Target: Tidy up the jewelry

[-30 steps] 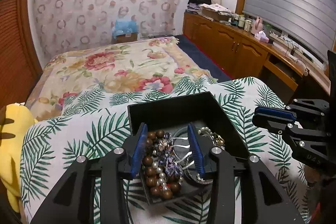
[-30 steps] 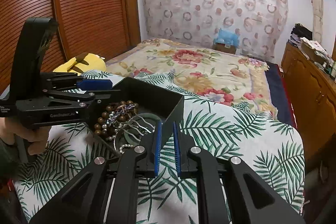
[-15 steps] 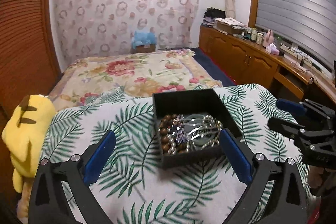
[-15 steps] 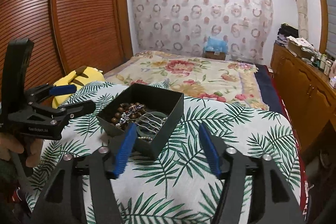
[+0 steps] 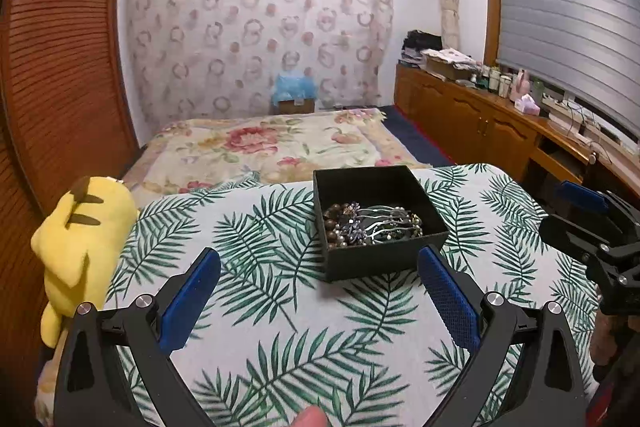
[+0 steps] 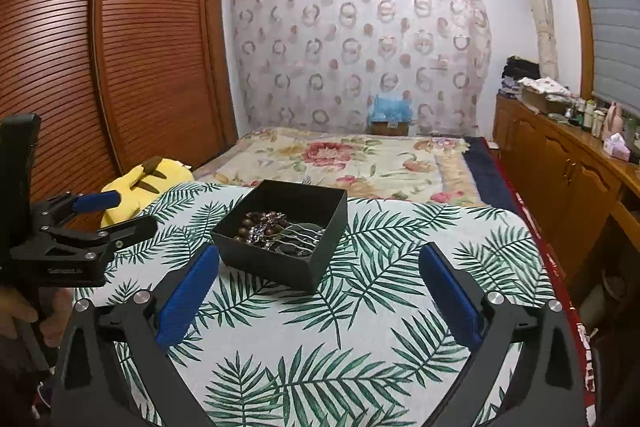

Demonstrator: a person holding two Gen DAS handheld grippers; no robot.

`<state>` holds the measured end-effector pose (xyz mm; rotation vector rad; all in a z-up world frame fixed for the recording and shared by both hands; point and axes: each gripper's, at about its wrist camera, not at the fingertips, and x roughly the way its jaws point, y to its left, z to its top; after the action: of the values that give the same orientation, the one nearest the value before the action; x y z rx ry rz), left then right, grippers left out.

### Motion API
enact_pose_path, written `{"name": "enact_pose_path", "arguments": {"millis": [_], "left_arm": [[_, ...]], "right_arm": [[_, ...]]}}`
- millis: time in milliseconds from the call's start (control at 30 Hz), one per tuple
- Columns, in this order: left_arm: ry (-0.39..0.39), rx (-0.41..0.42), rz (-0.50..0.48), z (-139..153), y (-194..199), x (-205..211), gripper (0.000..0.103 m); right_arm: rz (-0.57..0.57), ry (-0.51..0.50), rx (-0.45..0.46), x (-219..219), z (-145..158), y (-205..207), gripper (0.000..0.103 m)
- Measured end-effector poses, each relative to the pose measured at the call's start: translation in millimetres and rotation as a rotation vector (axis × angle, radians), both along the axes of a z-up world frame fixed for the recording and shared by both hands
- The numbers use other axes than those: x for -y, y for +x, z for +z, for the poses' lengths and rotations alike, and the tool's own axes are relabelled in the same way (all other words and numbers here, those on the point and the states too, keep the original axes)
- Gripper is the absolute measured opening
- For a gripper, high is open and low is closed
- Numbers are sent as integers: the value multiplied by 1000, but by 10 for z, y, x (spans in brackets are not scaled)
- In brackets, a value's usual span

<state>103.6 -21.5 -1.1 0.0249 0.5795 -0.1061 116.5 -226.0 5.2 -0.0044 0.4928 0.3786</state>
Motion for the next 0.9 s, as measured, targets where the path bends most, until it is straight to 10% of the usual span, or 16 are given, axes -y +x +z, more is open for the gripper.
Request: {"name": "enact_pose_path", "arguments": {"millis": [900], "left_arm": [[13,59,38,153,-337,-35,95]], "right_arm": [[-99,6,42,27,97,-296,101]]}}
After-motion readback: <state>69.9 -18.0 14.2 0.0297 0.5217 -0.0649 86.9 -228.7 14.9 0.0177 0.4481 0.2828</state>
